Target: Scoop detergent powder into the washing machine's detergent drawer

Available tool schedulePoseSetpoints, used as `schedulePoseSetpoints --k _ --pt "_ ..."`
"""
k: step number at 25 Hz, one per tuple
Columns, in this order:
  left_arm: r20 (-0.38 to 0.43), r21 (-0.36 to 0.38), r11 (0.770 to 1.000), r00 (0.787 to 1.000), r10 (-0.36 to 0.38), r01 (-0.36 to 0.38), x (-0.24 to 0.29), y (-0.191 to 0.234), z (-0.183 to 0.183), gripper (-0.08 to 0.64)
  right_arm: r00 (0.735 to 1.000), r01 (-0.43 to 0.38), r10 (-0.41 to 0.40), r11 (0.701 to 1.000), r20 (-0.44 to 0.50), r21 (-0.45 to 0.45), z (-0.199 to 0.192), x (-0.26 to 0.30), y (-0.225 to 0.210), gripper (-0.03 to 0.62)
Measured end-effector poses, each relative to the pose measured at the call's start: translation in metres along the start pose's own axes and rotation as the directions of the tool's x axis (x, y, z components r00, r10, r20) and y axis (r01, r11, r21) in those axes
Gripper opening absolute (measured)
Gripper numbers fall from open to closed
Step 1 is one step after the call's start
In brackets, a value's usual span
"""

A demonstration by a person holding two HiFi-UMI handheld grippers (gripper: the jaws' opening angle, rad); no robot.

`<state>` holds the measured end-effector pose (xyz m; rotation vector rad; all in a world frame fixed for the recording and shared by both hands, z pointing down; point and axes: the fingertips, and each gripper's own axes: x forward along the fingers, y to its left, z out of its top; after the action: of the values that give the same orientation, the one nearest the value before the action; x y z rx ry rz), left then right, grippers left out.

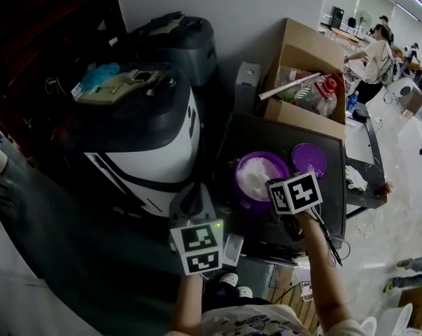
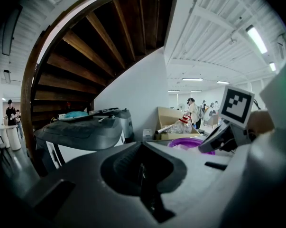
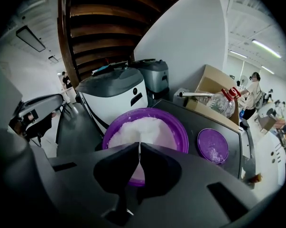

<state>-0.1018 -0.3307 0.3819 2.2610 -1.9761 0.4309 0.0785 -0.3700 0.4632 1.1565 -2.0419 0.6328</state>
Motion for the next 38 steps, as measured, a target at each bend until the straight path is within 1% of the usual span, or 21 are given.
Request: schedulePoseSetpoints --k 3,12,16,26,29,32,36,38 --pt "-0.003 -0.001 1.000 1.000 0.002 -0.002 -0.001 0.001 -0.002 0.002 1.000 0.002 -0.002 1.000 -0.017 -0.012 -0.003 0.003 0.002 0.020" --pt "-0.005 -0.008 1.000 1.000 0.012 -0.012 -0.004 0.004 -0.005 0.002 0.999 -0.044 0.044 0.999 -0.014 -0.009 -0.003 0.006 0.016 0.020" --pt "-0.007 -0.008 1.000 1.000 0.015 -0.015 -0.007 0.006 -0.006 0.002 0.997 -0.077 0.077 0.997 -0.003 0.015 -0.001 0.005 0.022 0.020" --pt "-0.009 -0.021 0.999 1.000 0.029 -0.029 -0.010 0.009 -0.007 0.002 0.991 -0.130 0.129 0.990 0.020 0.059 0.001 0.006 0.034 0.020" --pt "-0.008 -0.021 0.999 0.999 0.032 -0.032 -0.010 0.009 -0.007 0.002 0.990 -0.136 0.134 0.986 0.032 0.092 -0.002 0.007 0.030 0.020" --pt "-0.006 -0.023 0.999 0.999 0.035 -0.035 -0.010 0.008 -0.007 0.002 0.986 -0.162 0.156 0.976 0.051 0.145 -0.004 0.006 0.026 0.020" --pt "-0.008 -0.030 0.999 0.999 0.037 -0.038 -0.010 0.009 -0.006 0.002 0.977 -0.213 0.201 0.949 0.073 0.231 -0.006 0.003 0.025 0.020" --pt "-0.007 -0.031 0.999 0.999 0.038 -0.038 -0.010 0.008 -0.006 0.002 0.974 -0.224 0.207 0.938 0.092 0.265 -0.006 0.001 0.021 0.020"
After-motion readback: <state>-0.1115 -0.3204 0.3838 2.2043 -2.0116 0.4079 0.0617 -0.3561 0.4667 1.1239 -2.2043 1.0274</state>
